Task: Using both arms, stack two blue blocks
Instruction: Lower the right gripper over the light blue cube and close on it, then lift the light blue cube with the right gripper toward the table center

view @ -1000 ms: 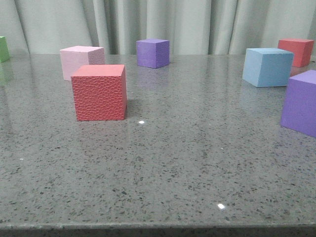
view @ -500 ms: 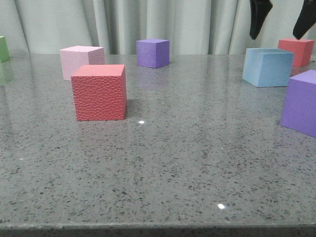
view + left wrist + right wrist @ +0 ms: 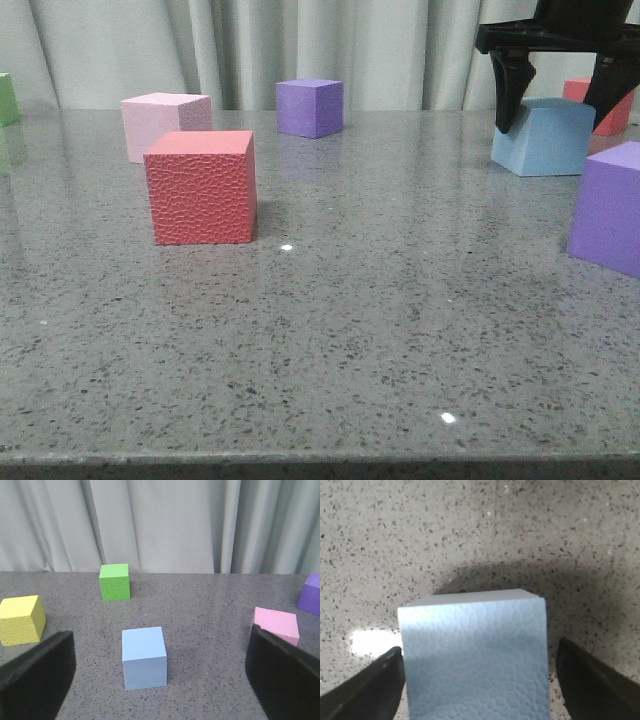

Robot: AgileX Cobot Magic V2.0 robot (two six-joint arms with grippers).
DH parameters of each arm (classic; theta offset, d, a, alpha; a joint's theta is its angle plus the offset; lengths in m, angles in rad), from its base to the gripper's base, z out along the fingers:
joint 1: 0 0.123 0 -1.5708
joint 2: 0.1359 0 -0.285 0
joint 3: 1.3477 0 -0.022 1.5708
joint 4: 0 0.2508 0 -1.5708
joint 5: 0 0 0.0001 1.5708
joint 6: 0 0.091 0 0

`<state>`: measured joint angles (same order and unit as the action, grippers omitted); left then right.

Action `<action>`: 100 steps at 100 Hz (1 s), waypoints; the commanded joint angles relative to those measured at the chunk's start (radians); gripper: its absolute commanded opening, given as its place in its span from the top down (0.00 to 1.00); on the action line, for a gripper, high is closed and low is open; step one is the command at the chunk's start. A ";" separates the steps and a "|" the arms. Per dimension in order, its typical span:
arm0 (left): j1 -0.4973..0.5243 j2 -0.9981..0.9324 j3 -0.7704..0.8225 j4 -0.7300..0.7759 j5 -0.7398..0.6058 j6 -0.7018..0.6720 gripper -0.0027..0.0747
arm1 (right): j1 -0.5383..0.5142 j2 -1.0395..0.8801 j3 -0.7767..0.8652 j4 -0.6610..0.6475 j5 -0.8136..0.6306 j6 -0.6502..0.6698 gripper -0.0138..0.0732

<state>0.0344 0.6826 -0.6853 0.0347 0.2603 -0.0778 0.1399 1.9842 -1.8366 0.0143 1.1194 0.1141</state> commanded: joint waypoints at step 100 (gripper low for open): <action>0.002 0.005 -0.037 -0.008 -0.079 0.001 0.13 | 0.062 -0.055 -0.203 0.037 0.120 0.129 0.43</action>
<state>0.0344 0.6826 -0.6853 0.0347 0.2619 -0.0778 0.1715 1.9872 -1.9689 0.0511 1.2266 0.2157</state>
